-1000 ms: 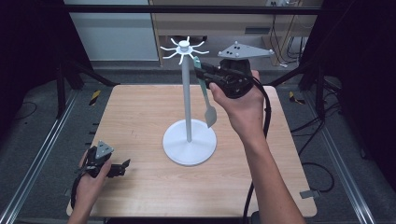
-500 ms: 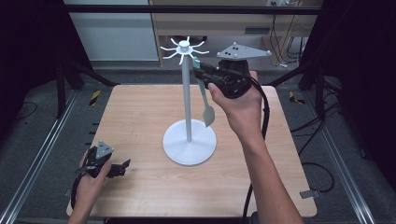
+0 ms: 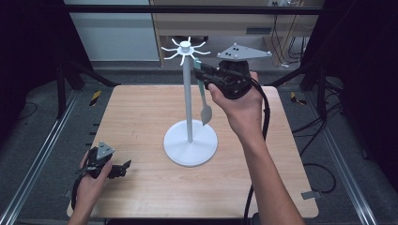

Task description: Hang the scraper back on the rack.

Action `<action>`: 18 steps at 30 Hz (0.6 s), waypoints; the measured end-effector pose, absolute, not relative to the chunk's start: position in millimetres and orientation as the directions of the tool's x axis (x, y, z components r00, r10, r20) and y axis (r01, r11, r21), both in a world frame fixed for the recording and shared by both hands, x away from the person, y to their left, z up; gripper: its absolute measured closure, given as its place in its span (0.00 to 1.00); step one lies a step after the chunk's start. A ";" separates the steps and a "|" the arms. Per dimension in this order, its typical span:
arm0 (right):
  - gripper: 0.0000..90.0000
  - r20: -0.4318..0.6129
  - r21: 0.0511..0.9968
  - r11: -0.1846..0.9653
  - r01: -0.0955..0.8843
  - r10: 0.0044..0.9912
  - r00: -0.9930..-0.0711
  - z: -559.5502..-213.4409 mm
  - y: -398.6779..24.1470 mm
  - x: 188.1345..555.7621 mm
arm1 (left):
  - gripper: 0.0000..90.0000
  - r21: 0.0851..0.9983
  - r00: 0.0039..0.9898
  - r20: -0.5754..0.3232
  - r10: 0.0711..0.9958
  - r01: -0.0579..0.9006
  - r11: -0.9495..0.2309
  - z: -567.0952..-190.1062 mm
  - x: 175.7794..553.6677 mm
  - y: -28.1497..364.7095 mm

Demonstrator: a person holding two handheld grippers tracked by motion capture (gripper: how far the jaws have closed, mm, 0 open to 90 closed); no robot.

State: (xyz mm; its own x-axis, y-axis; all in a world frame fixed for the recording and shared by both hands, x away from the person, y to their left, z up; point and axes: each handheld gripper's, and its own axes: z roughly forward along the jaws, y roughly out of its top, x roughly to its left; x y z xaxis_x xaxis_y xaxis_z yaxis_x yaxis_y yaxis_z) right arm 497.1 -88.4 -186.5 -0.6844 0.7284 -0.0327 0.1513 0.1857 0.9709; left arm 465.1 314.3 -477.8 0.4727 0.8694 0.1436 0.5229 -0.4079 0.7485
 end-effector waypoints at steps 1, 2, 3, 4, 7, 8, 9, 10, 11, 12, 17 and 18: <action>0.82 -0.032 0.971 0.185 0.152 0.728 -0.684 -186.4 -88.4 497.1 | 0.03 0.749 0.473 0.143 0.870 0.523 -0.407 -477.8 465.2 314.2; 0.82 -0.032 0.971 0.186 0.153 0.729 -0.684 -186.2 -88.7 497.0 | 0.03 0.749 0.472 0.143 0.870 0.523 -0.407 -477.9 465.2 314.1; 0.82 -0.031 0.970 0.187 0.154 0.728 -0.685 -186.1 -89.0 497.1 | 0.03 0.749 0.472 0.143 0.870 0.523 -0.407 -477.9 465.2 314.1; 0.82 -0.030 0.970 0.186 0.154 0.727 -0.686 -186.0 -89.3 497.2 | 0.03 0.749 0.472 0.143 0.870 0.523 -0.407 -477.9 465.2 314.1; 0.81 -0.026 0.970 0.184 0.158 0.725 -0.688 -186.0 -90.1 497.2 | 0.03 0.749 0.472 0.144 0.870 0.523 -0.407 -477.9 465.3 314.4; 0.81 -0.025 0.970 0.185 0.159 0.724 -0.689 -186.0 -90.5 497.0 | 0.03 0.748 0.472 0.145 0.870 0.523 -0.408 -477.9 465.2 314.4; 0.80 -0.025 0.970 0.185 0.159 0.724 -0.690 -186.0 -90.9 496.6 | 0.03 0.749 0.472 0.144 0.870 0.523 -0.408 -477.8 465.2 314.4; 0.79 -0.024 0.970 0.185 0.160 0.723 -0.691 -185.9 -91.5 496.0 | 0.03 0.749 0.472 0.144 0.870 0.523 -0.407 -477.9 465.3 314.4; 0.79 -0.024 0.970 0.185 0.159 0.723 -0.690 -185.7 -92.5 495.0 | 0.03 0.749 0.472 0.143 0.870 0.523 -0.407 -477.9 465.4 314.4; 0.79 -0.024 0.970 0.183 0.158 0.724 -0.690 -185.6 -93.1 494.5 | 0.03 0.748 0.472 0.144 0.870 0.523 -0.408 -478.0 465.4 314.4; 0.78 -0.026 0.971 0.182 0.156 0.727 -0.686 -186.3 -100.4 490.3 | 0.03 0.748 0.473 0.144 0.869 0.524 -0.408 -477.9 465.2 314.2; 0.78 -0.026 0.970 0.182 0.158 0.730 -0.683 -186.9 -102.3 489.5 | 0.03 0.747 0.473 0.145 0.869 0.524 -0.409 -477.9 465.2 314.3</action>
